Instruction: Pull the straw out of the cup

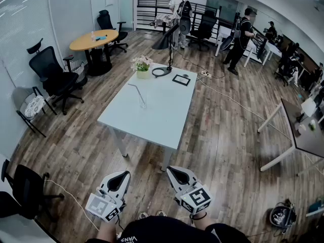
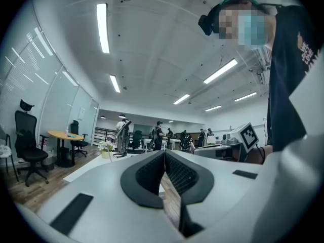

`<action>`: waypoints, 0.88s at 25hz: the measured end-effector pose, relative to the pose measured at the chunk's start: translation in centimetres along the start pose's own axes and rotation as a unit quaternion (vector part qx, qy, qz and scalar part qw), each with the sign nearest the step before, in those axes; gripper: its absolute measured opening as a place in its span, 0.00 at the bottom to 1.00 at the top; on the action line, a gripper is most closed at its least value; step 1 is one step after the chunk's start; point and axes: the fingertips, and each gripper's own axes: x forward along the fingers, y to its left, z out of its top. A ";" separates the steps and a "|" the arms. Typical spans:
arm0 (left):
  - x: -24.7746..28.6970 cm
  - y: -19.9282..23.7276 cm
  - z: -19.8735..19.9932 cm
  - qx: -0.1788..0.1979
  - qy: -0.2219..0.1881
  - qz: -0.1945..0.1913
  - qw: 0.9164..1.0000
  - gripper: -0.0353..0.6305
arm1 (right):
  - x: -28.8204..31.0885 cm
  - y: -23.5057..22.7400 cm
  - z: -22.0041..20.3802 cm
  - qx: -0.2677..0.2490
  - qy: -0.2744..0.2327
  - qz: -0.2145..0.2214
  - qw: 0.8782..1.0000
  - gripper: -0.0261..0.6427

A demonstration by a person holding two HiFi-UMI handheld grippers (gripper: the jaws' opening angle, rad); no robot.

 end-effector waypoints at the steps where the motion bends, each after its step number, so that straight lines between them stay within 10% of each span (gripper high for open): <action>1: 0.1 0.0 0.0 0.001 0.001 0.000 1.000 0.07 | 0.1 -0.1 0.0 0.001 0.001 0.000 1.000 0.06; 22: 3.4 0.3 -3.0 -0.016 -0.006 0.043 0.999 0.07 | 1.0 -3.8 -1.8 0.025 -0.018 0.023 0.999 0.06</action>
